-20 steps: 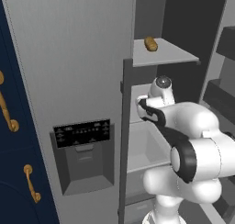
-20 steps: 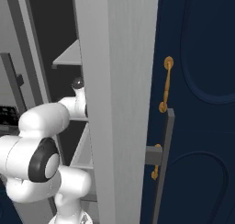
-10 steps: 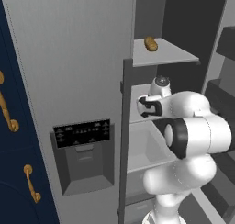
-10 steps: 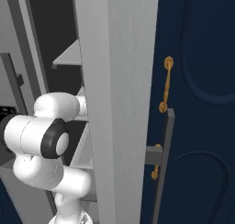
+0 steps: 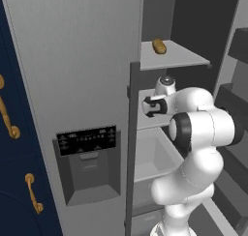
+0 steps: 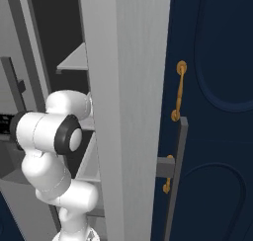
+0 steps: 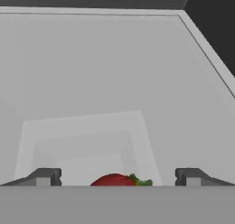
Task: Take the strawberry from the fridge and place it on top of the pancake, located on the dining counter.
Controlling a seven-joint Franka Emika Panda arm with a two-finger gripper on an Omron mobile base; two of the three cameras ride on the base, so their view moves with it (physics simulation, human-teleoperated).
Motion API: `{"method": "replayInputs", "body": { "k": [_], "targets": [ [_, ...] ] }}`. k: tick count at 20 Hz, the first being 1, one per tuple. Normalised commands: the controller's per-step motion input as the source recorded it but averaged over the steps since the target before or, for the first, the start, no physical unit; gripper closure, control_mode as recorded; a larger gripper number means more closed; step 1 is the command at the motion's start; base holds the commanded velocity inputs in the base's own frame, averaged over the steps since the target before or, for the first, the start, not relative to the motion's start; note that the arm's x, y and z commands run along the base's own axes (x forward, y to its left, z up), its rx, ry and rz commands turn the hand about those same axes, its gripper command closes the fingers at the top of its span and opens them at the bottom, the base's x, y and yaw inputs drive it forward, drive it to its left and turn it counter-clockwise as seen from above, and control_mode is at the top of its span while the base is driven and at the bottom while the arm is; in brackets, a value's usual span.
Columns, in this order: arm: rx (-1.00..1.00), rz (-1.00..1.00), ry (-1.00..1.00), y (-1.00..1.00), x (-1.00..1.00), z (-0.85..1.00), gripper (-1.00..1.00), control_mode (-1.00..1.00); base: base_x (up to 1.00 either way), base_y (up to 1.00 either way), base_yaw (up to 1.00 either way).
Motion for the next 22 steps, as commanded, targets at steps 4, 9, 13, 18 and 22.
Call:
{"method": "replayInputs", "body": {
  "k": [4,9,13,18,22],
  "targets": [
    [0.00,0.00,0.03,-0.02,-0.06,-0.41,-1.00,-1.00,0.00,0.00,0.00],
    [0.00,0.00,0.01,-0.01,-0.01,-0.42,-1.00,-1.00,0.00,0.00,0.00],
    [0.00,0.00,0.00,0.00,-0.12,-0.55,-1.00,-1.00,0.00,0.00,0.00],
    [0.00,0.00,0.00,0.00,-0.22,-0.51,-1.00,-1.00,0.00,0.00,0.00],
    [0.00,0.00,0.00,0.00,-0.08,-0.46,-1.00,-1.00,0.00,0.00,0.00]
  ]
}}
